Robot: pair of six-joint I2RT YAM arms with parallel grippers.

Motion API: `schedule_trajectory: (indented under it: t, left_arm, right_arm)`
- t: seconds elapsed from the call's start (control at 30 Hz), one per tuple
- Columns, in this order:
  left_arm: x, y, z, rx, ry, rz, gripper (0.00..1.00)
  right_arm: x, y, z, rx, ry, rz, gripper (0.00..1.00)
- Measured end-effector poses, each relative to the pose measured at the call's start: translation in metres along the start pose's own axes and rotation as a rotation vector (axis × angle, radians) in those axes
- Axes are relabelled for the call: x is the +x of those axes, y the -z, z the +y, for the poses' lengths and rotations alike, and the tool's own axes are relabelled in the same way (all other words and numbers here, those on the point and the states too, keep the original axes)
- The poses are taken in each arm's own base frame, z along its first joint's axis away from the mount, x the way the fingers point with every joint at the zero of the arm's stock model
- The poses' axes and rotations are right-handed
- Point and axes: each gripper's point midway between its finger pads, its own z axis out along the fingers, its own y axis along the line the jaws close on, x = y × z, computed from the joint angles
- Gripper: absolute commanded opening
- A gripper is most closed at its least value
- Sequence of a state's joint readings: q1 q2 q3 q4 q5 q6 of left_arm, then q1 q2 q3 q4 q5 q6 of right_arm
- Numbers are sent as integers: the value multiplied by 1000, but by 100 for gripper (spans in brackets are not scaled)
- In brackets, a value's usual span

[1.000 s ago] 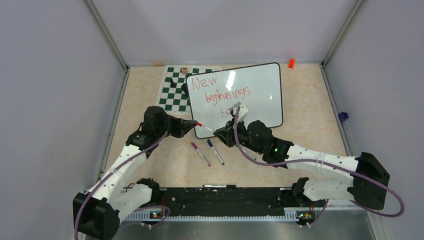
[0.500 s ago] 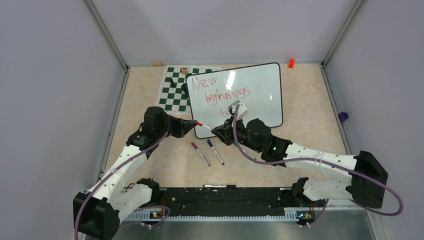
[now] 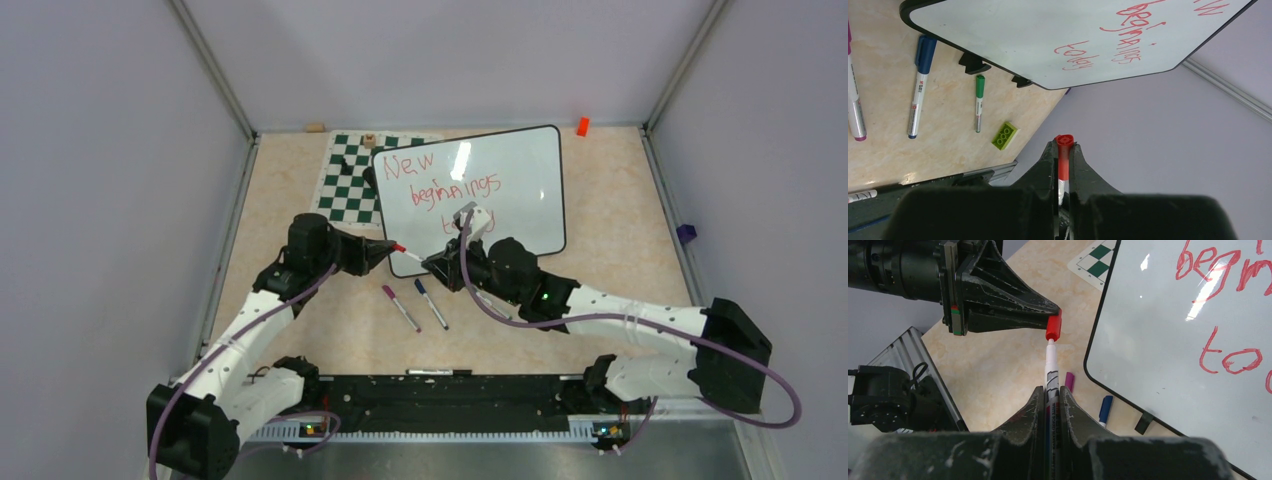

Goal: Write a sentence on the whiteboard
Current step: Insert the pen cap into the whiteboard marker.

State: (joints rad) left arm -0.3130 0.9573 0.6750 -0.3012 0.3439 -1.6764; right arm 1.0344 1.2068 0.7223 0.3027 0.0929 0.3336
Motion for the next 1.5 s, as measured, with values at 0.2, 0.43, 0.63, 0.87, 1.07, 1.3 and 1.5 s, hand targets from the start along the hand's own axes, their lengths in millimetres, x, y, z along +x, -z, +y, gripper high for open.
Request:
schedule_trajectory:
  t: [0.2,0.43,0.63,0.87,1.07,1.3,1.5]
  left_arm:
    - [1,0,0,4,-1,9,0]
    - [8,4,-1,23,-27,-1,0]
    - [15,1,4,17,-62,-49,0]
    - [14,-11,12,-9,-75,-136,0]
    - [18,-15,14,-5,-105,-202,0]
    - [21,-20,22,-17,-99,-219,0]
    - [25,-28,35,-63,-107,-206,0]
  right_arm:
    - [-2,-5,1,0,0,-1,0]
    - [-4,-12,2,6,0,0,0]
    - [2,-18,-1,25,-3,14,0]
    - [11,-21,-8,63,-1,45,0]
    - [14,-20,-10,81,1,54,0]
    - [21,-17,-11,83,4,85,0]
    - [33,-13,-15,99,2,146,0]
